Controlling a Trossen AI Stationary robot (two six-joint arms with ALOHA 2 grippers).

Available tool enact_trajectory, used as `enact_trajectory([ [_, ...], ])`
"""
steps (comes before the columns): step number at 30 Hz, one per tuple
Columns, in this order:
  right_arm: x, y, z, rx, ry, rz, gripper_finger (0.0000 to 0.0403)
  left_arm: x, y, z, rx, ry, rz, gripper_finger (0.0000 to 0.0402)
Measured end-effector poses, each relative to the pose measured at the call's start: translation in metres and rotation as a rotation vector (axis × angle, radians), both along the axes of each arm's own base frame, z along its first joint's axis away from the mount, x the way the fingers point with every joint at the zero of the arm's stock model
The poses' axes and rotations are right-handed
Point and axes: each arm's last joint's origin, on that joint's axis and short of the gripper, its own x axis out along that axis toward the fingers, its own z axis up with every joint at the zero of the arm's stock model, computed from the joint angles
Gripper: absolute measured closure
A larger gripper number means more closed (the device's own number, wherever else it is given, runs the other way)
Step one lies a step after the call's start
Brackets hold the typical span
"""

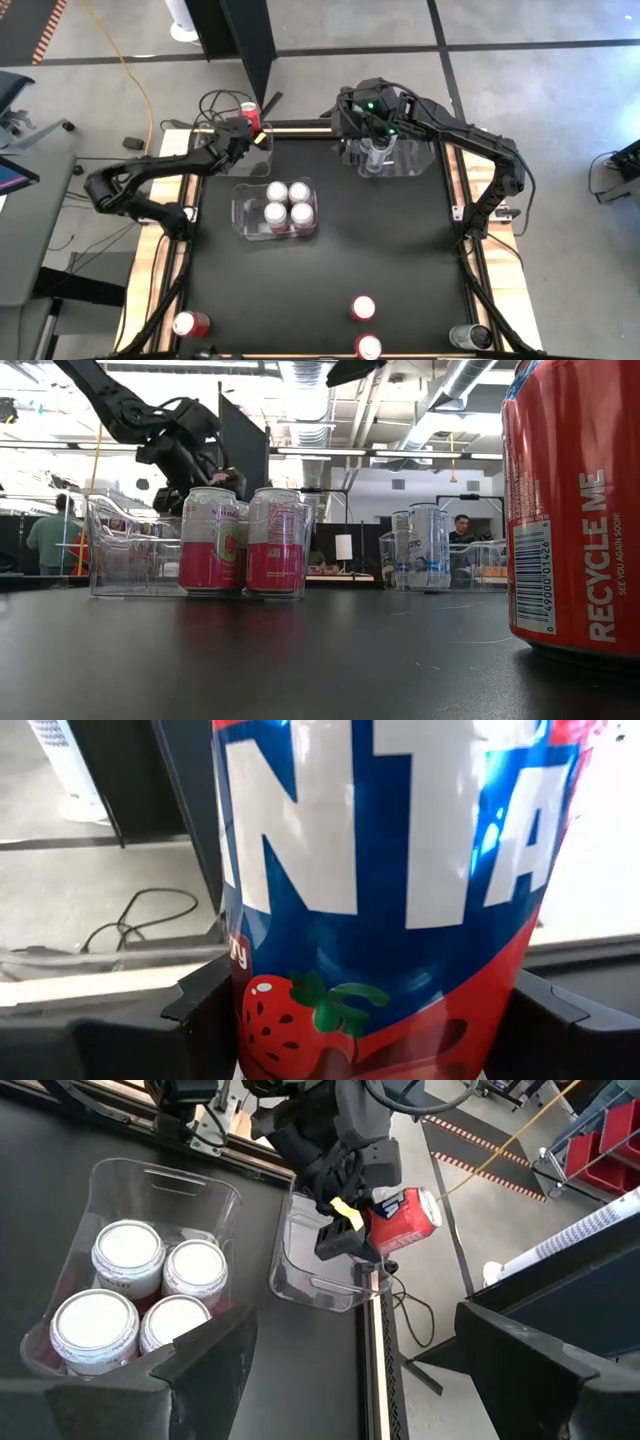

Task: Sort soda cans
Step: Put the right orange soda can into the top left transparent bin

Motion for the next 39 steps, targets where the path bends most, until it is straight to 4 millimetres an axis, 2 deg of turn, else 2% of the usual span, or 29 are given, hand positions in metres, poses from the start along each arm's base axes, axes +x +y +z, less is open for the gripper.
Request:
enact_trajectory([
  [11,0.0,-0.001,0.0,-0.012,0.004,0.005,0.0049,0.007,0.008,-0.033,-0.079,0.067,0.063,0.0108],
  [15,0.0,-0.001,0.0,-0.014,0.005,0.006,0.0049,0.009,0.01,-0.038,-0.082,0.067,0.072,0.0108],
  [27,0.0,-0.001,0.0,-0.01,0.003,0.003,0.0049,0.029,0.014,-0.054,-0.125,-0.12,-0.034,0.0108],
  [33,0.0,-0.001,0.0,-0.009,0.002,0.002,0.0049,0.046,0.015,-0.049,-0.119,-0.176,-0.113,0.0108],
  [39,0.0,-0.001,0.001,-0.011,-0.006,0.002,0.0049,0.062,0.016,-0.03,-0.074,-0.195,-0.189,0.0108],
])
